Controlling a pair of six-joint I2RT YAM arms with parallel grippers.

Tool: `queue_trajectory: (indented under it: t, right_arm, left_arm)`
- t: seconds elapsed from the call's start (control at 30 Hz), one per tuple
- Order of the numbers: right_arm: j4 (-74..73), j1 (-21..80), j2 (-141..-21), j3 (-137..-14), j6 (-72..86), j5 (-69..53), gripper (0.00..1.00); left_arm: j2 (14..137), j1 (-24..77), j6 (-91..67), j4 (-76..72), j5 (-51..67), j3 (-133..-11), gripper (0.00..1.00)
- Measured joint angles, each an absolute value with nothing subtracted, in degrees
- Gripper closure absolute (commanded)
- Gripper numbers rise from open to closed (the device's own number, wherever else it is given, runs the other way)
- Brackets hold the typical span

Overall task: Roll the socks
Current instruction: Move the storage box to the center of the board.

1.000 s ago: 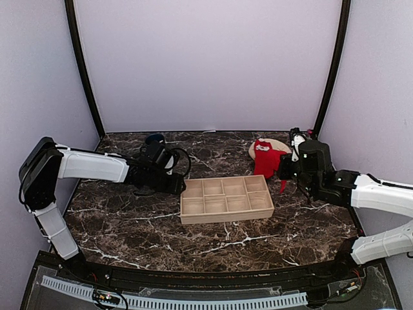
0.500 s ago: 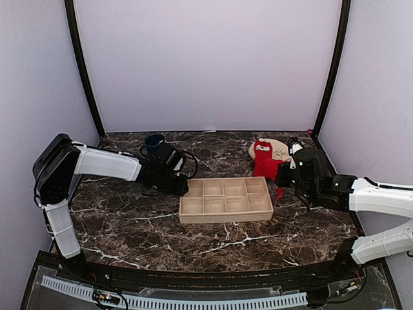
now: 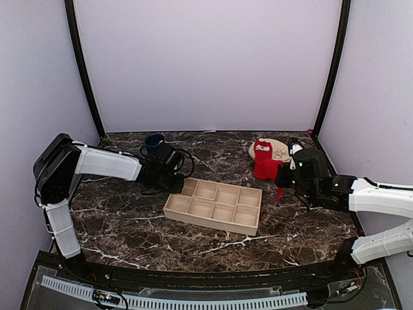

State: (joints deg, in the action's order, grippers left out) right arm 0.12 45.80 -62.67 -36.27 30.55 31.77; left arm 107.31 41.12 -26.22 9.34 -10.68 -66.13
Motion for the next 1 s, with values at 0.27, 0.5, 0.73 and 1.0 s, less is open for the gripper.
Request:
queue_trajectory:
  t: [0.27,0.5,0.73,1.0]
  right_arm:
    - [0.45,45.84,-62.24,-35.55,30.55,31.59,1.00]
    - [0.84,46.19,-61.19,-34.44,30.57,31.31,1.00]
    - [1.23,46.83,-59.51,-33.54,30.57,31.29,1.00]
    - [1.34,47.18,-58.52,-33.30,30.57,31.27,1.00]
  left_arm:
    - [107.53,37.47,-28.42,8.75,-16.45,-65.76,1.00]
    - [114.28,34.02,-29.39,10.52,-19.70,-74.98,1.00]
    - [120.60,31.70,-29.32,12.75,-20.69,-84.42,1.00]
    - [126.78,30.48,-27.59,14.87,-21.06,-94.06,1.00]
